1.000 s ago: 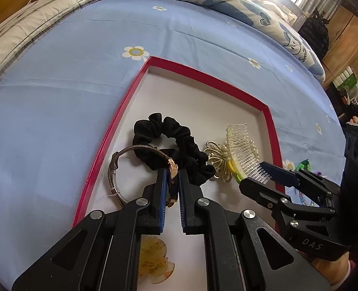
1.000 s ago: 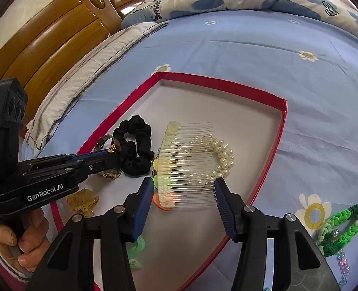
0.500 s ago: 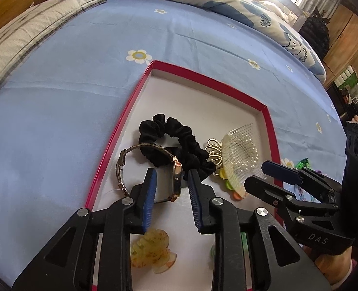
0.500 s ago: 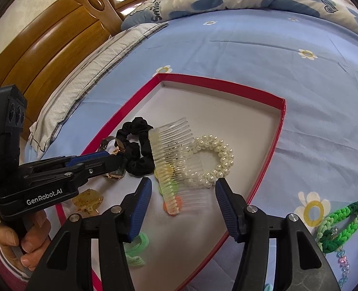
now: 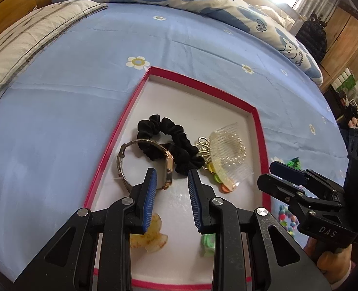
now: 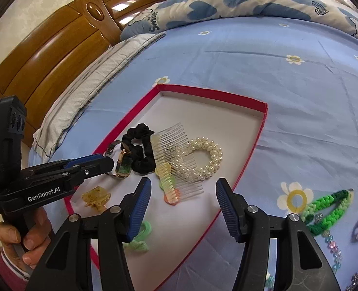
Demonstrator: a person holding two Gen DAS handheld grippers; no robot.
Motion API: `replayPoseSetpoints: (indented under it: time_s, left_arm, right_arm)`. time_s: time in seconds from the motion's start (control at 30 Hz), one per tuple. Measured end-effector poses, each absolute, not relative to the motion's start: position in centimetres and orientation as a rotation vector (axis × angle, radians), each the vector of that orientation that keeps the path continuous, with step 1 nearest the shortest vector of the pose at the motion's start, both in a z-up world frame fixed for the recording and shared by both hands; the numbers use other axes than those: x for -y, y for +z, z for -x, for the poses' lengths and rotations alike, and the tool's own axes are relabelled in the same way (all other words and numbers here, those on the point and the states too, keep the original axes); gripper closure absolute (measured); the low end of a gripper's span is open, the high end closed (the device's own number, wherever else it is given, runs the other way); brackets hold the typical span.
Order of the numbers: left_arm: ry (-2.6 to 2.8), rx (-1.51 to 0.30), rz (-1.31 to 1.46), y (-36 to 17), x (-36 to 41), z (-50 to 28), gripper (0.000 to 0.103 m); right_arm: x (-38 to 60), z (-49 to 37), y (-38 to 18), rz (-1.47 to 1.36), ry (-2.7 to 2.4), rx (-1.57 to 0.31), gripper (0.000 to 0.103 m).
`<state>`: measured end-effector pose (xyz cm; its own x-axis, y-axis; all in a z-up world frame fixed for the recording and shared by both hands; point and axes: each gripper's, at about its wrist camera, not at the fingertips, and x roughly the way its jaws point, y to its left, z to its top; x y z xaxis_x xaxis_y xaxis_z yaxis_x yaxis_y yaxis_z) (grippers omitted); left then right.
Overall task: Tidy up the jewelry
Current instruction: 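Move both open tools back toward the remaining jewelry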
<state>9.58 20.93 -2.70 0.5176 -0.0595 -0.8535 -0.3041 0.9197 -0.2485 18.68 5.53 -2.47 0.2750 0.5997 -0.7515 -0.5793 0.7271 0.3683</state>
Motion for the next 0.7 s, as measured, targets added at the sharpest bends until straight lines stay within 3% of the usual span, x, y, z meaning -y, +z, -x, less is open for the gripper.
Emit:
replayPoseSetpoints:
  time_s: [0.23,0.37,0.7]
  left_arm:
    - [0.117,-1.001,0.41,-1.3,-19.2,-8.3,0.078]
    - [0.086,-0.996,0.411,-0.7,-17.5,-7.8,0.07]
    - [-0.026,-1.011,0.366,0.0,-11.6,-7.9,0.07]
  right_arm:
    - [-2.4,-16.9,-1.0,-0.061,0.781,-0.99,0.046]
    - [0.5,-15.8,-0.6,-0.091,0.746,-0.979,0.046]
    - [8.5,-13.6,-0.4,-0.175,0.614,-0.962,0.045]
